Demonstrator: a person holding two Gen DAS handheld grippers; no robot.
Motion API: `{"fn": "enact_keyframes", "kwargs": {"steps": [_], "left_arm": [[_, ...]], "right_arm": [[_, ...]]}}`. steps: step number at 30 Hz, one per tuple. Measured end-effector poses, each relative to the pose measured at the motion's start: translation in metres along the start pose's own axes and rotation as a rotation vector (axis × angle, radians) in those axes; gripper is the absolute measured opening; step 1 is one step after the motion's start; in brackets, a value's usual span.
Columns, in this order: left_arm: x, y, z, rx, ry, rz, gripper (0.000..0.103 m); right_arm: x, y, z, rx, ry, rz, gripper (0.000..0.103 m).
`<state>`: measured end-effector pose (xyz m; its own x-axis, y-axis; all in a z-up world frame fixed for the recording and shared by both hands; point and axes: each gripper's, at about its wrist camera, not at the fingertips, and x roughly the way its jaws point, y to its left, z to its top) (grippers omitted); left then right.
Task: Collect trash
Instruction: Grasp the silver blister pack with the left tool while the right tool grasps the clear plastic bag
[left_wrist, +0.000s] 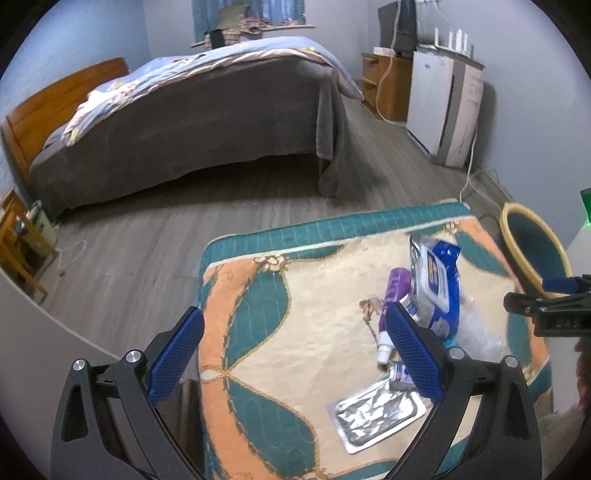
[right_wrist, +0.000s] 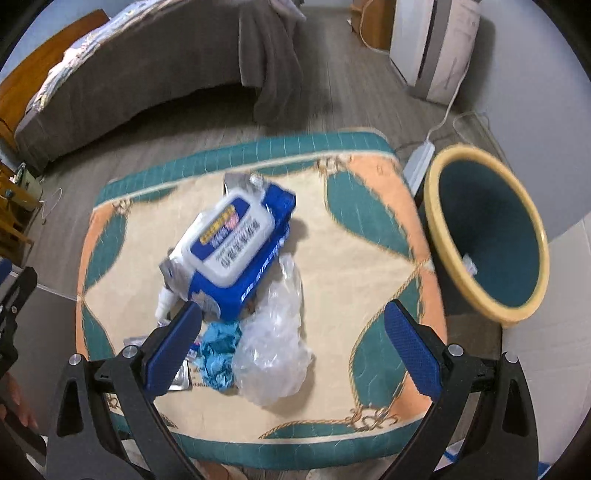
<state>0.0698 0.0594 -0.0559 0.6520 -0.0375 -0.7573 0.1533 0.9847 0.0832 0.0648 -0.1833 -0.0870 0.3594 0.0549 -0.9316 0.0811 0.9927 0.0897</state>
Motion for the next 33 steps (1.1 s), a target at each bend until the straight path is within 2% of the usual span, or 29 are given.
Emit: {"fn": "enact_keyframes", "kwargs": {"steps": [2, 4, 7, 12, 16, 22, 27, 30, 33], "left_arm": [[0.005, -0.003, -0.004, 0.012, 0.025, -0.024, 0.097], [0.014, -0.010, -0.010, 0.013, 0.078, -0.080, 0.097], [0.029, -0.022, -0.023, 0.045, 0.161, -0.116, 0.097], [0.045, -0.038, -0.045, 0.110, 0.256, -0.171, 0.097], [0.059, -0.048, -0.064, 0.182, 0.323, -0.152, 0.097], [0.070, -0.065, -0.080, 0.265, 0.378, -0.200, 0.097], [0.083, -0.082, -0.098, 0.382, 0.456, -0.211, 0.097], [0.090, -0.089, -0.102, 0.436, 0.460, -0.179, 0.097], [0.097, -0.088, -0.096, 0.396, 0.468, -0.205, 0.097]], "right_arm": [[0.006, -0.003, -0.005, 0.013, 0.021, -0.010, 0.097], [0.011, -0.006, -0.010, 0.019, 0.042, -0.021, 0.097], [0.019, -0.009, -0.016, 0.028, 0.079, -0.031, 0.097], [0.030, -0.002, -0.024, -0.026, 0.133, -0.025, 0.094], [0.037, 0.002, -0.026, -0.042, 0.162, -0.013, 0.093], [0.048, 0.009, -0.029, -0.068, 0.216, -0.010, 0.078], [0.052, 0.013, -0.030, -0.092, 0.231, -0.014, 0.078], [0.055, 0.013, -0.030, -0.095, 0.241, -0.009, 0.076], [0.061, 0.012, -0.031, -0.095, 0.257, -0.001, 0.072]]}}
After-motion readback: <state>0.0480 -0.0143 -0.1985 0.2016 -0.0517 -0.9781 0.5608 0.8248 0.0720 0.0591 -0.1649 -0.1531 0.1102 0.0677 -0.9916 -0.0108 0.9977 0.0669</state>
